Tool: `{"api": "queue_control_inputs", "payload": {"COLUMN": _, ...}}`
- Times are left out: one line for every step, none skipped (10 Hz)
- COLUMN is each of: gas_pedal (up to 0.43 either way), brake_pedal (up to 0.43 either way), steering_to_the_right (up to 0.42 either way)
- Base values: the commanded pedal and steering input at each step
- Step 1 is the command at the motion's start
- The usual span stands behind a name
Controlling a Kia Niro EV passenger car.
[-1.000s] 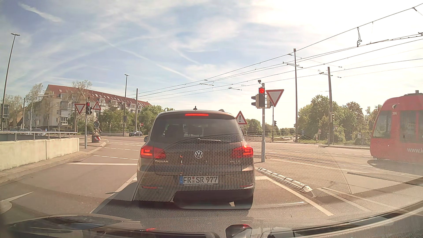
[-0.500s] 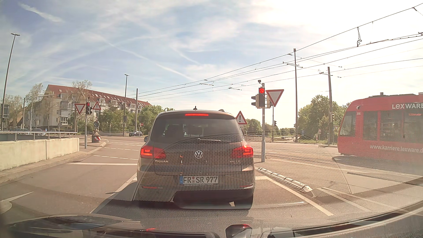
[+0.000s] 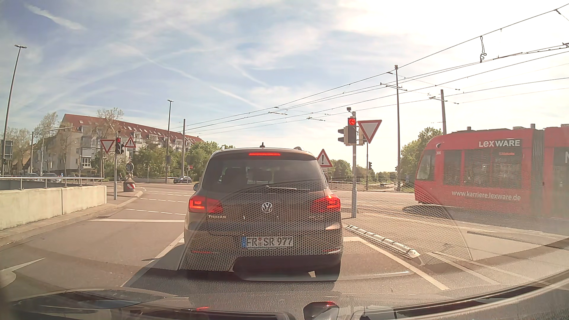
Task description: Follow the waypoints while adhering to traffic rules and regulations
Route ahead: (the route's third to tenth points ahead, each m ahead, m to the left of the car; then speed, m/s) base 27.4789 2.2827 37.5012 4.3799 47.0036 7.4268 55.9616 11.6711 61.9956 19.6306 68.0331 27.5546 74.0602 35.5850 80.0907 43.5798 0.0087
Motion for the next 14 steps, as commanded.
{"api": "queue_control_inputs", "payload": {"gas_pedal": 0.000, "brake_pedal": 0.128, "steering_to_the_right": 0.010}}
{"api": "queue_control_inputs", "payload": {"gas_pedal": 0.000, "brake_pedal": 0.134, "steering_to_the_right": 0.010}}
{"api": "queue_control_inputs", "payload": {"gas_pedal": 0.000, "brake_pedal": 0.128, "steering_to_the_right": 0.003}}
{"api": "queue_control_inputs", "payload": {"gas_pedal": 0.000, "brake_pedal": 0.134, "steering_to_the_right": -0.013}}
{"api": "queue_control_inputs", "payload": {"gas_pedal": 0.000, "brake_pedal": 0.140, "steering_to_the_right": -0.030}}
{"api": "queue_control_inputs", "payload": {"gas_pedal": 0.000, "brake_pedal": 0.134, "steering_to_the_right": -0.042}}
{"api": "queue_control_inputs", "payload": {"gas_pedal": 0.000, "brake_pedal": 0.134, "steering_to_the_right": -0.045}}
{"api": "queue_control_inputs", "payload": {"gas_pedal": 0.000, "brake_pedal": 0.134, "steering_to_the_right": -0.044}}
{"api": "queue_control_inputs", "payload": {"gas_pedal": 0.000, "brake_pedal": 0.134, "steering_to_the_right": -0.045}}
{"api": "queue_control_inputs", "payload": {"gas_pedal": 0.000, "brake_pedal": 0.134, "steering_to_the_right": -0.044}}
{"api": "queue_control_inputs", "payload": {"gas_pedal": 0.000, "brake_pedal": 0.134, "steering_to_the_right": -0.039}}
{"api": "queue_control_inputs", "payload": {"gas_pedal": 0.000, "brake_pedal": 0.134, "steering_to_the_right": -0.030}}
{"api": "queue_control_inputs", "payload": {"gas_pedal": 0.000, "brake_pedal": 0.128, "steering_to_the_right": -0.018}}
{"api": "queue_control_inputs", "payload": {"gas_pedal": 0.000, "brake_pedal": 0.134, "steering_to_the_right": -0.016}}
